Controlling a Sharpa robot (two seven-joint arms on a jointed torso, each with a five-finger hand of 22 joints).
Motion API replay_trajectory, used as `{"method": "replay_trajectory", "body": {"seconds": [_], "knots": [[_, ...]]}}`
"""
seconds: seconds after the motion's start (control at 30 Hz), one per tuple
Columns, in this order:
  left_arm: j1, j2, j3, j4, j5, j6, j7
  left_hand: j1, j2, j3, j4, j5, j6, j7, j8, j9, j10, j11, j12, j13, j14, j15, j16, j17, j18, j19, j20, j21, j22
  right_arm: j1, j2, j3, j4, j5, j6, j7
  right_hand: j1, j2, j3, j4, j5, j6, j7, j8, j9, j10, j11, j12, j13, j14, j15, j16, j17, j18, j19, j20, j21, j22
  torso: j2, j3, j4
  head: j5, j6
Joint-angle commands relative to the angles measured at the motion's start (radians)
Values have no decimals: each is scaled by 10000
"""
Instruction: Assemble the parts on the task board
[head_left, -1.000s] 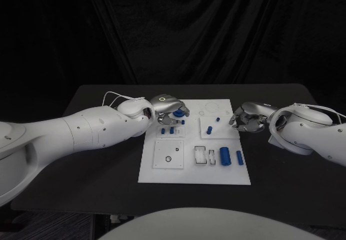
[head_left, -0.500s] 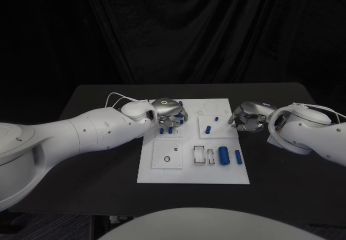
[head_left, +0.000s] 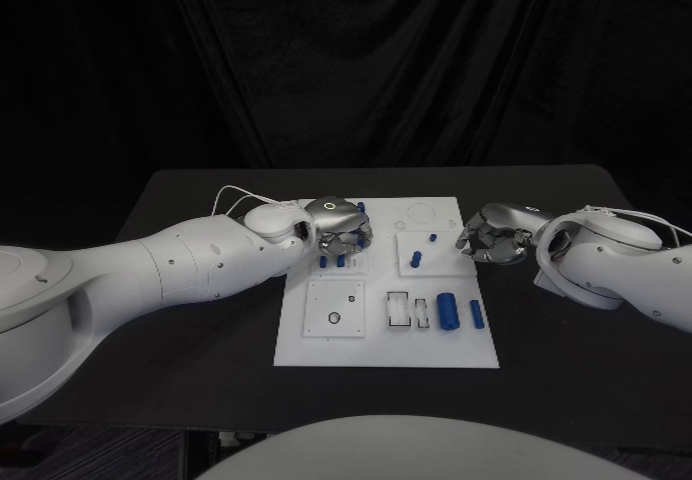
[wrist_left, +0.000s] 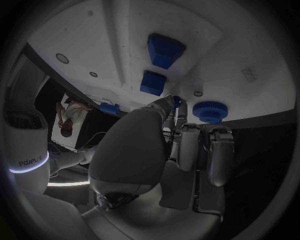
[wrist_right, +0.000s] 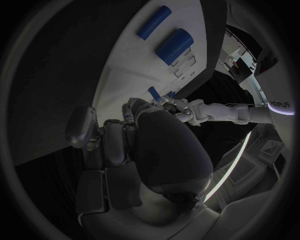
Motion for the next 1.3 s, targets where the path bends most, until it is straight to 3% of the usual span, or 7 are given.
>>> {"method": "replay_trajectory", "body": {"seconds": [0.03,0.33,0.57,0.77,0.9,1.1,1.3], "knots": [[-49,42,-14,-31,-80,-52,165,36,115,68,-27,45,178,-7,66,-15,228,-30,-40,-89,27,-83,-11,-37,-140,1052,-94,-34,2634,-23,3,7,28,10,-32,-41,-21,52,49,-3,37,53,-8,35,-12,-81,19,-58,611,253,22,-39,419,55,-51,9,-57,1057,-6,8,12,0,0],[-66,-118,-14,83,-80,-808,258,127,224,165,-302,93,841,-55,225,-37,1312,-159,-371,-574,117,-220,-98,-112,-140,1052,-207,-34,2634,-22,-11,7,65,11,2,-65,-22,56,55,-5,46,55,-9,36,-13,-104,18,-79,584,245,21,-63,396,56,-53,8,-68,1053,-1,10,5,-53,0],[-52,-891,108,1141,-79,-2072,195,108,118,187,-419,80,951,4,153,-123,1621,-98,-639,-825,185,-188,-115,-98,-140,1052,-215,-34,2634,-22,-103,7,111,12,4,-70,-22,56,57,-6,49,56,-10,36,-13,-123,17,-95,563,244,21,-66,393,58,-57,7,-80,1049,5,3,5,-95,0],[74,-1665,292,2097,-79,-2528,34,68,52,197,-431,54,1045,7,142,-157,1800,-102,-716,-905,142,-193,-197,-254,-140,1052,-223,-34,2634,-23,-79,7,68,12,-1,-64,-22,56,57,-6,49,56,-10,36,-13,-123,17,-95,563,244,21,-66,393,58,-57,7,-80,1049,-3,6,19,-71,0],[177,-2091,337,2570,-79,-2418,-89,77,35,209,-451,51,1077,11,142,-165,1888,-100,-714,-914,140,-188,-212,-271,-140,1052,-230,-34,2634,-24,-65,7,32,20,9,-57,-22,56,57,-6,49,56,-10,36,-13,-123,17,-95,563,244,21,-66,393,58,-57,7,-80,1049,0,3,13,-40,0],[224,-2337,227,2662,-79,-1961,-267,66,27,205,-454,10,1089,15,135,-174,1966,-103,-700,-910,108,-189,-253,-346,-140,1052,-241,-34,2634,-43,-54,6,-28,37,44,-44,-24,54,60,-9,54,59,-11,39,-13,-141,16,-112,541,244,20,-69,391,59,-57,6,-86,1047,-42,4,72,-15,0],[199,-2269,92,2344,-79,-1446,-413,41,26,196,-443,-38,1079,22,118,-185,1982,-98,-712,-914,37,-191,-331,-514,-140,1052,-247,-34,2634,-63,-45,6,-44,42,68,-32,-23,55,65,-13,58,62,-13,41,-13,-170,14,-137,508,239,19,-83,378,60,-59,5,-97,1043,-48,36,37,-8,0]]}}
